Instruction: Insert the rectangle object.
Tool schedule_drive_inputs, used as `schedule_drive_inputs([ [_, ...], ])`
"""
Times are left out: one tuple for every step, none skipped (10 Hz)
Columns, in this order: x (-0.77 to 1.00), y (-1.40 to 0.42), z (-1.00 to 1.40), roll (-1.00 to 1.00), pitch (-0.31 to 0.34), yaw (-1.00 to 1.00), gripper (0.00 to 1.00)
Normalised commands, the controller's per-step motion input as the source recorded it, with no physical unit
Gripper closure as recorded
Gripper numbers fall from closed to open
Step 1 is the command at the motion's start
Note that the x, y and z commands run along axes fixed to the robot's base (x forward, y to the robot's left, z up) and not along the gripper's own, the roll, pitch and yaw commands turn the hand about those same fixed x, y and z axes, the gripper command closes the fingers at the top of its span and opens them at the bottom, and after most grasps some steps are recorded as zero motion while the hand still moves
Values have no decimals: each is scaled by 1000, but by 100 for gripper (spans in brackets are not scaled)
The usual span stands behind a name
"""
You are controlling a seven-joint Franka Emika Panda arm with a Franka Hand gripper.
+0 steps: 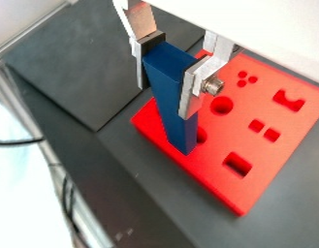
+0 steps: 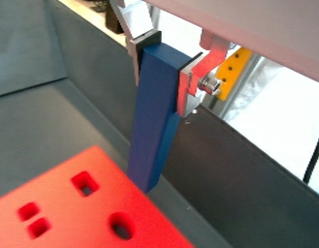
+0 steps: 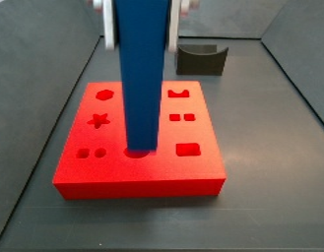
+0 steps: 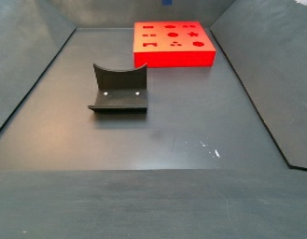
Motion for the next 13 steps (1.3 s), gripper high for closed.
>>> schedule_drive_inputs([
  [0,-37,0,-20,-1,0,100],
  [609,334,223,-73,6,0,100],
  [937,440,660,-59,0,0,100],
  [1000,317,743,0,0,0,100],
  [1000,154,271,-53,0,-134,100],
  [1000,109,-334,0,0,-163,100],
  [1000,6,-900,29,87,-66,100],
  [683,103,-894,104,103,23,100],
  [163,0,-669,233,0,200,100],
  [103,366,-314,194,0,454,100],
  [0,329,-29,43,-74,257,100],
  [0,0,0,0,-74,77,100],
  [0,0,0,9,-4,0,100],
])
